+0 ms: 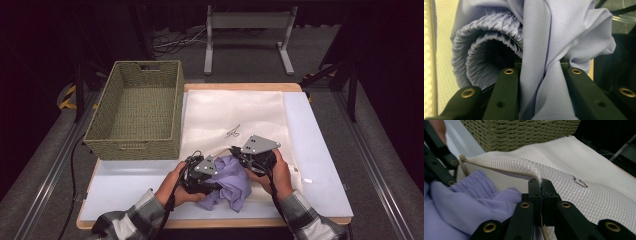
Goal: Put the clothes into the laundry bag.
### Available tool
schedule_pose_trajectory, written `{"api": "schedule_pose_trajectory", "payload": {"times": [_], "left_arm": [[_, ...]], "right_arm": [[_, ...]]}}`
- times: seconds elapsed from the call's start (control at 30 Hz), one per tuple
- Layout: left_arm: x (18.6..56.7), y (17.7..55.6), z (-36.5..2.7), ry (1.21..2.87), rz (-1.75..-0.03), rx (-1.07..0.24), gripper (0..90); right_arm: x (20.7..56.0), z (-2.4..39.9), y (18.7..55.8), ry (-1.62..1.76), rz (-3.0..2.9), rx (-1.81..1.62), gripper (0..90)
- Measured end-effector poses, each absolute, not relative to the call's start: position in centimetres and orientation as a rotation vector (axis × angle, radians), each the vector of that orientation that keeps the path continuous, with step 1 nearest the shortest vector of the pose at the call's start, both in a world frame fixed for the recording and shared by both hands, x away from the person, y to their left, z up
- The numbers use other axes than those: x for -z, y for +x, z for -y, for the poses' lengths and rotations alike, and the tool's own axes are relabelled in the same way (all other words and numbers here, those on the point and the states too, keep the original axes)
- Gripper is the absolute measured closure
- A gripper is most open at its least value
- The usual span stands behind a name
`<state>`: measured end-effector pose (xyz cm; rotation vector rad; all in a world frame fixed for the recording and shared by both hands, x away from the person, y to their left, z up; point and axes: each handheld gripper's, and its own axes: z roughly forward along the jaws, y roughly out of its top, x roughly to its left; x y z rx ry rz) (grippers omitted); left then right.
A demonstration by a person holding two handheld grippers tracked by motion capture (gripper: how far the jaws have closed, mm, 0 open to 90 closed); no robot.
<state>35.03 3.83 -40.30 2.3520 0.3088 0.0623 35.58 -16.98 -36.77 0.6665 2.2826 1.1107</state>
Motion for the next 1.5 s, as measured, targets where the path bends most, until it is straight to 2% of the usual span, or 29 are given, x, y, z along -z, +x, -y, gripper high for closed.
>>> {"api": "schedule_pose_trajectory", "payload": {"times": [0.77, 1.13, 1.3, 1.5], "left_arm": [[41.6, 38.5, -1.8, 2.257, -0.527, -0.156, 72.8], [41.6, 39.3, -0.9, 2.239, -0.56, -0.217, 71.2], [41.6, 39.4, -0.3, 2.255, -0.583, -0.266, 69.0], [42.0, 39.4, 0.3, 2.277, -0.578, -0.302, 61.2]], "right_arm": [[36.3, 16.9, 34.7, 0.635, -2.296, -1.12, 88.1], [36.3, 16.9, 34.5, 0.627, -2.305, -1.117, 88.0], [36.3, 16.9, 34.5, 0.614, -2.312, -1.102, 88.0], [36.7, 16.8, 34.5, 0.608, -2.327, -1.085, 87.9]]}}
